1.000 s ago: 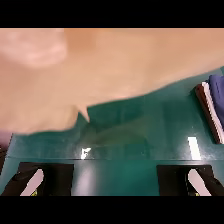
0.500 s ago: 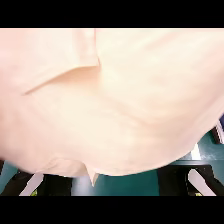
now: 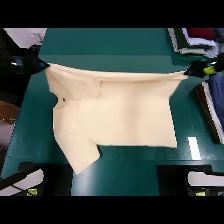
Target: Fold the shirts.
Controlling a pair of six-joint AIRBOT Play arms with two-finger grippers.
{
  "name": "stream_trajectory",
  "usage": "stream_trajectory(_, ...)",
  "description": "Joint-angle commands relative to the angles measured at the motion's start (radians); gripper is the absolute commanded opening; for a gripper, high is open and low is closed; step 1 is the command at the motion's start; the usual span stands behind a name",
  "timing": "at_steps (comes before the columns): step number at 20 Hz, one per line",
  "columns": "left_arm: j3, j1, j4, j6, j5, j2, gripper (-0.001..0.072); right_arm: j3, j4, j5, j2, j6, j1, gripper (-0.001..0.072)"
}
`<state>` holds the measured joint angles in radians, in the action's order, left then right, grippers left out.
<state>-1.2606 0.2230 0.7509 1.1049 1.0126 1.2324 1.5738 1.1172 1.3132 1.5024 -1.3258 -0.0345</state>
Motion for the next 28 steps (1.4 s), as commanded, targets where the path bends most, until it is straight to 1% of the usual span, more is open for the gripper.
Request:
stream_trajectory(1, 0.022, -0.064, -0.011, -0.093, -0.257, 0.178, 0.0025, 0.017, 0.000, -0.146, 0.176, 0.006, 0.046, 0.0009)
stream_trajectory(3, -0.036, -0.079, -0.010, -0.093, -0.334, 0.249, 0.0026, 0.095, 0.000, -0.159, 0.237, 0.006, 0.046, 0.0010)
stream_trajectory(5, -0.099, -0.079, -0.010, -0.097, -0.351, 0.290, 0.0026, 0.175, 0.000, -0.159, 0.271, 0.006, 0.046, 0.0010)
stream_trajectory(7, -0.143, -0.079, -0.010, -0.145, -0.353, 0.301, 0.0025, 0.249, 0.001, -0.158, 0.291, 0.006, 0.045, 0.0009)
stream_trajectory(9, -0.174, -0.079, -0.006, -0.215, -0.295, 0.301, 0.0026, 0.295, 0.002, -0.126, 0.298, 0.006, 0.045, 0.0010)
stream_trajectory(13, -0.179, -0.079, 0.069, -0.220, -0.058, 0.301, 0.0025, 0.279, 0.039, -0.001, 0.294, 0.006, 0.061, 0.0009)
stream_trajectory(14, -0.169, -0.079, 0.112, -0.210, -0.009, 0.301, 0.0024, 0.253, 0.038, 0.019, 0.289, 0.006, 0.063, 0.0009)
stream_trajectory(16, -0.141, -0.079, 0.199, -0.163, 0.060, 0.301, 0.0024, 0.158, 0.037, 0.034, 0.262, -0.002, 0.064, 0.0009)
stream_trajectory(19, -0.088, -0.079, 0.314, -0.090, 0.092, 0.301, 0.0024, -0.019, 0.035, -0.006, 0.203, -0.002, 0.065, 0.0009)
stream_trajectory(21, -0.061, -0.079, 0.331, -0.082, 0.082, 0.301, 0.0025, -0.111, 0.034, -0.021, 0.171, -0.001, 0.066, 0.0009)
stream_trajectory(23, -0.048, -0.079, 0.331, -0.053, 0.066, 0.301, 0.0026, -0.179, 0.034, -0.036, 0.146, -0.001, 0.066, 0.0009)
stream_trajectory(26, -0.048, -0.079, 0.334, -0.053, 0.085, 0.301, 0.0026, -0.237, 0.027, -0.049, 0.129, -0.001, 0.066, 0.0010)
stream_trajectory(27, -0.048, -0.079, 0.341, -0.041, 0.098, 0.301, 0.0027, -0.242, 0.026, -0.049, 0.129, -0.001, 0.066, 0.0011)
stream_trajectory(28, -0.048, -0.079, 0.360, 0.010, 0.103, 0.301, 0.0040, -0.240, 0.023, -0.048, 0.129, -0.002, 0.066, 0.0013)
